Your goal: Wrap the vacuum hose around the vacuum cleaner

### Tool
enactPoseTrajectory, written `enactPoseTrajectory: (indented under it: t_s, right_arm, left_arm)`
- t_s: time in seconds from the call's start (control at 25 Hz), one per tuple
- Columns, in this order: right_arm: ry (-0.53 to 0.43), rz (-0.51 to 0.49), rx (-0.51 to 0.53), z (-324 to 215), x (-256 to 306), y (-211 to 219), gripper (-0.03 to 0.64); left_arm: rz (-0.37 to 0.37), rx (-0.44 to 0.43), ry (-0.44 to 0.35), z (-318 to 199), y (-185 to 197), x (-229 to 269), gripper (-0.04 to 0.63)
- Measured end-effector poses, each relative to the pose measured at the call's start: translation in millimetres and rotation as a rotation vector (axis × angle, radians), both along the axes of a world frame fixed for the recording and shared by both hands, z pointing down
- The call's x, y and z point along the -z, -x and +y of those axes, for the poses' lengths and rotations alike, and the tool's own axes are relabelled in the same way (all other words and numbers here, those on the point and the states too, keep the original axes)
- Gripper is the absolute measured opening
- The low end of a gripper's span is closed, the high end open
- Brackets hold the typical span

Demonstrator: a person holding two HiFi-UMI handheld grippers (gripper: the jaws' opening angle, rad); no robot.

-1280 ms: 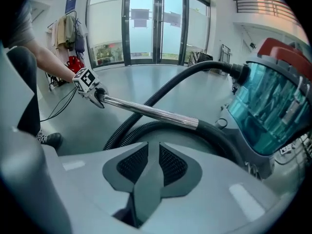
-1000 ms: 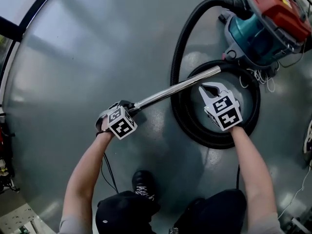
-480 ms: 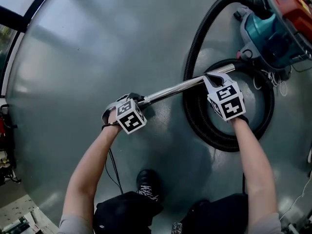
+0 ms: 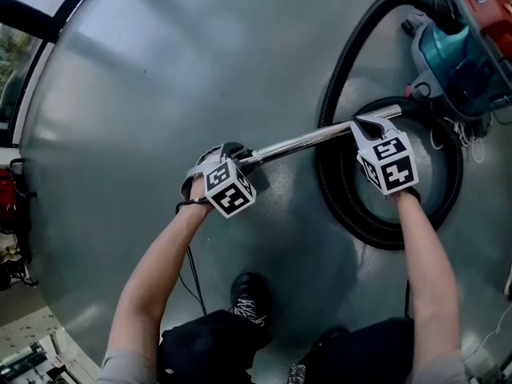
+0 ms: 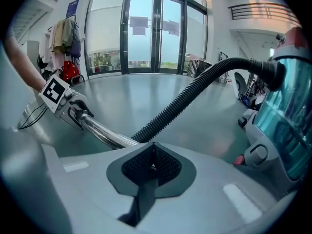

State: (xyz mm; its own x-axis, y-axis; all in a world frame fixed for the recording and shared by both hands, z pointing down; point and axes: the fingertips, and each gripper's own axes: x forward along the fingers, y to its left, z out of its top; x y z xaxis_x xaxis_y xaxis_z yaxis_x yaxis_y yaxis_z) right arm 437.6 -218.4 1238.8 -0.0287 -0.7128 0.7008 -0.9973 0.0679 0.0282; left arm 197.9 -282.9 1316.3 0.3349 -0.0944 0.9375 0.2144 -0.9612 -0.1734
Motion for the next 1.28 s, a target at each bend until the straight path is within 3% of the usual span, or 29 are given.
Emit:
enactPoseTrajectory:
  t_s: [0.24,0.6,0.72,0.96,1.28]
  right_arm:
    - [-0.007,-0.022,-0.021,0.1,0.1,-1.6,0.023]
    - [0.008,-0.032,-0.049,7.3,7.2,-0.7,0.023]
    - [-0.013,-0.050,-0.063,14.8,24.3,2.7,0.023]
    - [-0.018,-0.087,-0.065,45.6,82.1,21.5,0.026]
    - [-0.061,-0.136,-0.130,100.6,225.3,51.6,0.048]
  left_arm:
    - [0.060,0.021,-0.008,2.4,-1.3,21.3,0.236]
    - [0.088,0.033,-0.062,8.0,17.3,60.5,0.236]
    - [0.119,0.045,-0.073,8.8,18.5,84.9,0.196]
    - [0.226,0.115,-0.004,22.7,9.5,163.1,0.002]
    - [0.300,0.106,0.152,85.7,-30.1,298.5,0.002]
